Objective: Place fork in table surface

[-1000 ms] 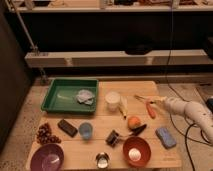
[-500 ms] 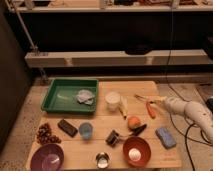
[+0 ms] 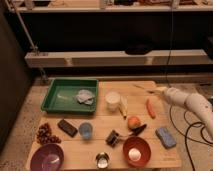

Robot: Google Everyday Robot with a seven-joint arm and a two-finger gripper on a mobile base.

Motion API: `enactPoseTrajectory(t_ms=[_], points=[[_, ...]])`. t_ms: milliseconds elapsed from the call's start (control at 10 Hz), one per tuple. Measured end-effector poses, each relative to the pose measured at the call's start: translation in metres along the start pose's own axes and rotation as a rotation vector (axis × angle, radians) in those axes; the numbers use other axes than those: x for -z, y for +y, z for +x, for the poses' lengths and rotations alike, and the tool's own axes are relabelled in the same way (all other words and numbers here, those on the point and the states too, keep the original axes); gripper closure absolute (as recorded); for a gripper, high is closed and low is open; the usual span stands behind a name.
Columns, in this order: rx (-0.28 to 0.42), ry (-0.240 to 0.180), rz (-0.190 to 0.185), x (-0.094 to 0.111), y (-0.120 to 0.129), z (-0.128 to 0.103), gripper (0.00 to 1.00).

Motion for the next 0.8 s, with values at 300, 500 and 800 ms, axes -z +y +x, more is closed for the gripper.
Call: enactPoseTrajectory(t_ms=[300, 500, 800], points=[[0.040, 0.013, 0.032, 0.006, -0.052, 0.010, 1.00], [0.084, 0.035, 0.062, 0.029, -0.091, 0.021, 1.00], [0.114, 0.051, 0.081, 0.043, -0.121, 0.031, 1.00]])
